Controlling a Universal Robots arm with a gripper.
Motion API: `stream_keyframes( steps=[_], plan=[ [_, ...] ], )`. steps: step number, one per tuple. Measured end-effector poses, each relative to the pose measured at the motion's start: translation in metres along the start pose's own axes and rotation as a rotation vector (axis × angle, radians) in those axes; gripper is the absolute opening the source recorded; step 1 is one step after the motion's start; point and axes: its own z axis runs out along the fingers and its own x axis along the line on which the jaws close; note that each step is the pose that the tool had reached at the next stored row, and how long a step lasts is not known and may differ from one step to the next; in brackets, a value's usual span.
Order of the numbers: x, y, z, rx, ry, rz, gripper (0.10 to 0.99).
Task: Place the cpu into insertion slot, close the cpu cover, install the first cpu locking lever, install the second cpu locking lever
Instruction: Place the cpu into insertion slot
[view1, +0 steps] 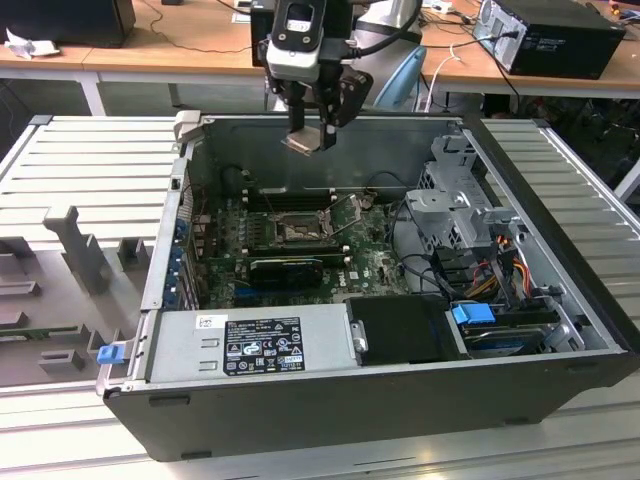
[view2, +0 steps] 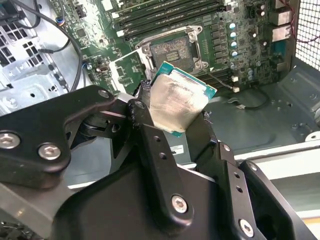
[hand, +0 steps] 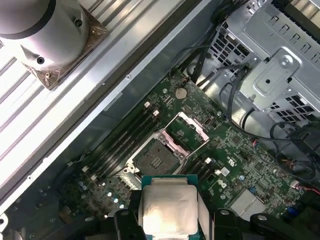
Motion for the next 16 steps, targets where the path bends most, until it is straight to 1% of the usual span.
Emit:
stream_keyframes(
  steps=[1, 5, 8, 10, 16],
  plan=[
    [0.0000, 0.0000, 0.0003, -0.001, -0.0026, 0.031, 0.525],
    [0.0000, -0.0001, 0.0012, -0.002, -0.0102, 0.118, 0.525],
    [0.0000, -0.0001, 0.0016, -0.003, -0.0147, 0.170, 0.525],
    [0.0000, -0.0002, 0.0017, -0.003, -0.0165, 0.191, 0.525],
    [-0.0001, -0.0002, 0.0026, -0.006, -0.0264, 0.306, 0.525]
  ],
)
